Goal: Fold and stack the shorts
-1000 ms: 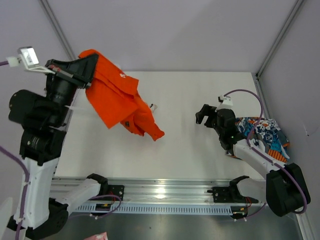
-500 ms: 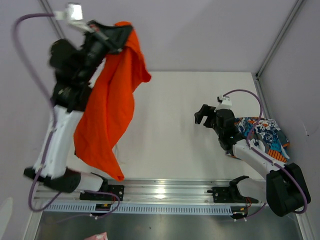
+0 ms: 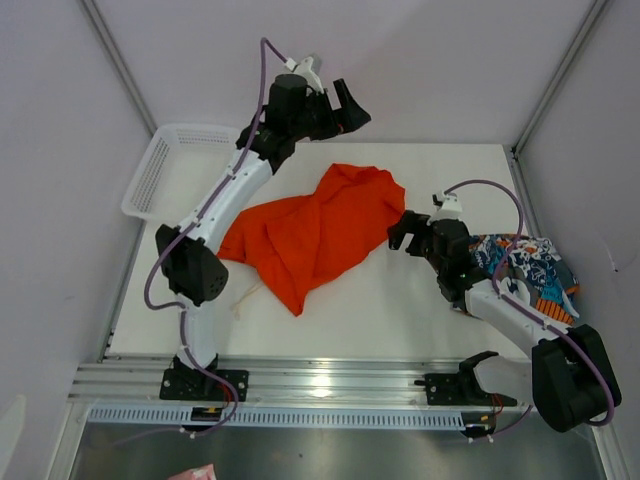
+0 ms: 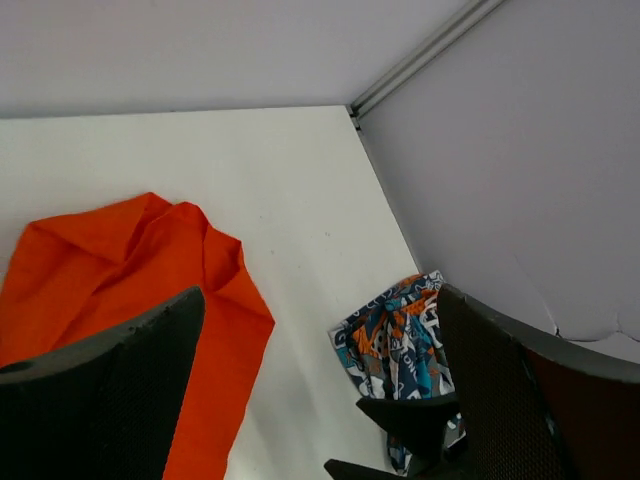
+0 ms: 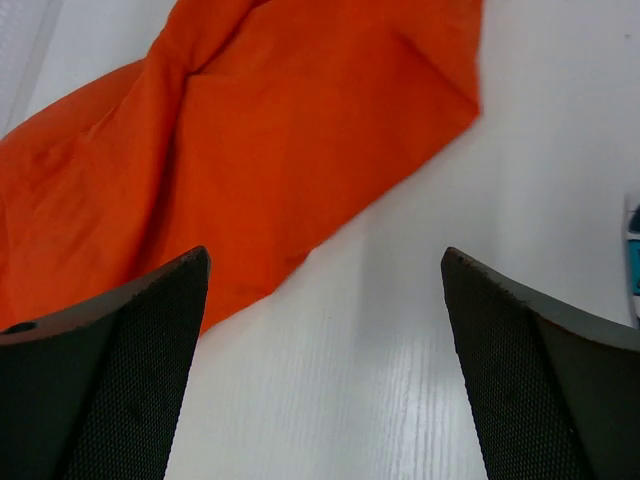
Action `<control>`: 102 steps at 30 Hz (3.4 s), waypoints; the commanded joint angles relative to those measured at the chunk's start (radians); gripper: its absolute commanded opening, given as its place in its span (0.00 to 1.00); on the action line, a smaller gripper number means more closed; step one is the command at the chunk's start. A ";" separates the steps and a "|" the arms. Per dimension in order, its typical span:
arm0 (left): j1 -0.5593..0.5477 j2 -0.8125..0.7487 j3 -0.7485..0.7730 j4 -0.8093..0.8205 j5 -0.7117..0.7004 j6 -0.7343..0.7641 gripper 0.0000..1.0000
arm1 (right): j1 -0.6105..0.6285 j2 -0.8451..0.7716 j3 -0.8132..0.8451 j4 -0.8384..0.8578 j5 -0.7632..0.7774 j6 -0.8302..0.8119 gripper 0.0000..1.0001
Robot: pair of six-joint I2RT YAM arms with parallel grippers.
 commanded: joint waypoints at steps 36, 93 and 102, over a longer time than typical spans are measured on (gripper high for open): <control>0.279 -1.311 -1.284 -0.057 -0.447 -0.026 0.99 | 0.657 0.675 0.261 0.247 -0.095 0.331 0.55; 0.191 -1.301 -1.901 0.403 -0.229 -0.072 0.75 | -0.186 0.619 0.818 -0.092 -0.783 0.529 0.00; 0.191 -1.286 -1.869 0.425 -0.278 -0.053 0.63 | -0.183 0.619 0.820 -0.092 -0.786 0.523 0.00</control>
